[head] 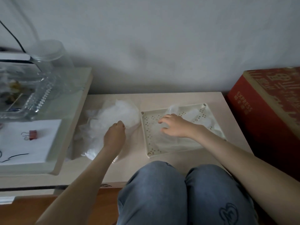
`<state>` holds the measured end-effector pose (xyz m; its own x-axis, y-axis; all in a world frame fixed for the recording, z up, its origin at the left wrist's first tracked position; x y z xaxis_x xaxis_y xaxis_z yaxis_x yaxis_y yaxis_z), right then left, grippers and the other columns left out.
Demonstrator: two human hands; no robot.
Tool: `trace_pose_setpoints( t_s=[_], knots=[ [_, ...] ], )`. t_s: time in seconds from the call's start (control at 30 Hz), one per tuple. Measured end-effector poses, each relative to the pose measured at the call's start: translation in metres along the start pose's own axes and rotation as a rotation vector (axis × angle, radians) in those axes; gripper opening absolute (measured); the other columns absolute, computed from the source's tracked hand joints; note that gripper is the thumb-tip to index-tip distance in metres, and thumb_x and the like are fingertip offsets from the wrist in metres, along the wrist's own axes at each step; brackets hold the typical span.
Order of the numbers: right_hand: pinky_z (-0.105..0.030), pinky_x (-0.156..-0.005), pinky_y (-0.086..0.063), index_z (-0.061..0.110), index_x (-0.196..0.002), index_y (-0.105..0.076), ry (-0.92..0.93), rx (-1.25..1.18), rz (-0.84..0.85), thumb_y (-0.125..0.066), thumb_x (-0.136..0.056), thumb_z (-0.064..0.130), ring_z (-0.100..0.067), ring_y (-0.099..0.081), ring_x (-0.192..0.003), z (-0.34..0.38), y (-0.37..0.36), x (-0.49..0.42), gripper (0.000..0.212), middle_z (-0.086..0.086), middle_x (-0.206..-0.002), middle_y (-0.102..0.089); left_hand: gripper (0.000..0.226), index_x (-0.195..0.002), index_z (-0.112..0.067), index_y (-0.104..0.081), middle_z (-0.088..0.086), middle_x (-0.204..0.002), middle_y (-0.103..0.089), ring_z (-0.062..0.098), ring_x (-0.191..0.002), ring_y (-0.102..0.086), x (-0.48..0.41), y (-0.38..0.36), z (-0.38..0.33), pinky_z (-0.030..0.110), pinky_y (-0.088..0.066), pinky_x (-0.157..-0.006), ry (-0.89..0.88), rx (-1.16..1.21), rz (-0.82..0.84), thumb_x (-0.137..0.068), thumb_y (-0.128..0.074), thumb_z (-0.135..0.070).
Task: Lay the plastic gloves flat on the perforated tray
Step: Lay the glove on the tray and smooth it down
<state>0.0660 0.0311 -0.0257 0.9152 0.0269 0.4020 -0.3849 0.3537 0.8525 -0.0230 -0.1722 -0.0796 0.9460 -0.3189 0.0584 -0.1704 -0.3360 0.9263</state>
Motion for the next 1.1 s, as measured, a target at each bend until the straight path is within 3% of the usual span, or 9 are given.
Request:
trace_pose_setpoints(
  t_s=[0.17, 0.3, 0.4, 0.53, 0.67, 0.77, 0.9, 1.0, 1.1],
  knots=[
    [-0.036, -0.114, -0.021, 0.018, -0.143, -0.04, 0.005, -0.025, 0.001, -0.042, -0.099, 0.031, -0.018, -0.023, -0.142, 0.007, 0.0, -0.008, 0.046, 0.0, -0.152, -0.032, 0.018, -0.102, -0.008, -0.056, 0.01, -0.092, -0.064, 0.028, -0.082, -0.058, 0.002, 0.013, -0.002, 0.033, -0.044, -0.064, 0.054, -0.004, -0.016, -0.093, -0.041, -0.006],
    [-0.029, -0.107, -0.03, 0.019, -0.141, -0.043, 0.022, -0.142, -0.018, -0.047, -0.096, 0.034, -0.014, -0.035, -0.136, 0.012, 0.001, -0.014, 0.047, 0.002, -0.148, -0.038, 0.015, -0.097, -0.008, -0.056, 0.009, -0.085, -0.063, 0.029, -0.077, -0.058, 0.004, 0.032, -0.009, 0.036, -0.049, -0.065, 0.084, 0.092, -0.084, -0.095, -0.041, -0.011],
    [-0.024, -0.098, -0.037, 0.021, -0.133, -0.052, -0.002, -0.372, -0.038, -0.051, -0.095, 0.038, -0.009, -0.048, -0.123, 0.013, 0.003, -0.017, 0.042, 0.008, -0.136, -0.051, 0.014, -0.091, -0.007, -0.052, 0.009, -0.076, -0.061, 0.031, -0.071, -0.058, 0.008, 0.052, -0.024, 0.044, -0.051, -0.063, 0.055, 0.226, -0.213, -0.098, -0.041, -0.014],
    [-0.03, -0.093, -0.045, 0.015, -0.114, -0.064, -0.054, -0.867, -0.056, -0.053, -0.096, 0.035, -0.013, -0.058, -0.104, 0.01, 0.003, -0.022, 0.029, 0.002, -0.11, -0.063, 0.011, -0.094, -0.007, -0.049, 0.007, -0.078, -0.063, 0.028, -0.07, -0.058, 0.013, 0.081, -0.055, 0.042, -0.048, -0.061, 0.018, 0.496, -0.297, -0.098, -0.045, -0.017],
    [-0.032, -0.084, -0.051, 0.007, -0.104, -0.06, -0.116, -1.336, 0.004, -0.052, -0.096, 0.035, -0.023, -0.063, -0.09, 0.011, 0.005, -0.022, 0.03, -0.011, -0.098, -0.064, 0.008, -0.093, -0.014, -0.049, -0.004, -0.081, -0.07, 0.005, -0.07, -0.064, 0.007, 0.093, -0.078, 0.016, -0.049, -0.059, 0.131, 0.953, -0.258, -0.098, -0.052, -0.019],
    [-0.039, -0.091, -0.051, 0.005, -0.112, -0.057, -0.159, -1.438, 0.072, -0.052, -0.094, 0.041, -0.028, -0.065, -0.093, 0.011, 0.001, -0.022, 0.041, -0.018, -0.106, -0.065, 0.011, -0.094, -0.015, -0.05, -0.002, -0.083, -0.068, 0.008, -0.073, -0.064, 0.0, 0.091, -0.078, 0.011, -0.044, -0.057, 0.203, 1.014, -0.26, -0.093, -0.061, -0.018],
    [-0.043, -0.097, -0.046, 0.009, -0.114, -0.052, -0.113, -1.61, 0.111, -0.056, -0.087, 0.048, -0.03, -0.063, -0.094, 0.02, -0.002, -0.028, 0.047, -0.015, -0.104, -0.062, 0.027, -0.101, -0.013, -0.052, 0.002, -0.082, -0.069, 0.016, -0.077, -0.065, -0.004, 0.077, -0.076, 0.029, -0.053, -0.073, 0.213, 1.066, -0.12, -0.082, -0.071, -0.009],
    [-0.044, -0.104, -0.042, 0.009, -0.127, -0.054, -0.025, -1.597, 0.106, -0.062, -0.08, 0.049, -0.029, -0.057, -0.108, 0.027, 0.003, -0.033, 0.062, -0.013, -0.112, -0.06, 0.026, -0.106, -0.012, -0.059, 0.004, -0.089, -0.071, 0.019, -0.085, -0.069, -0.001, 0.068, -0.081, 0.032, -0.055, -0.078, 0.162, 0.983, 0.089, -0.083, -0.072, -0.014],
    [-0.041, -0.098, -0.048, 0.006, -0.116, -0.062, 0.04, -1.526, 0.02, -0.062, -0.088, 0.037, -0.028, -0.062, -0.104, 0.033, 0.009, -0.04, 0.042, -0.011, -0.107, -0.065, 0.017, -0.105, -0.008, -0.067, 0.005, -0.085, -0.069, 0.02, -0.076, -0.066, 0.002, 0.068, -0.082, 0.023, -0.055, -0.063, 0.144, 1.047, 0.159, -0.091, -0.064, -0.017]
  ],
)
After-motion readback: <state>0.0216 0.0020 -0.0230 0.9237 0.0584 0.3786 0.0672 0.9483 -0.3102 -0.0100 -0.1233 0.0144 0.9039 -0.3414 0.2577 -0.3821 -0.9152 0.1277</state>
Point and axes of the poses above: each hand's wrist, its own x-axis away from the middle knuckle, its own y-axis out of the back of the hand, z = x × y, the point moved 5 cm from there along -x, towards the middle knuckle
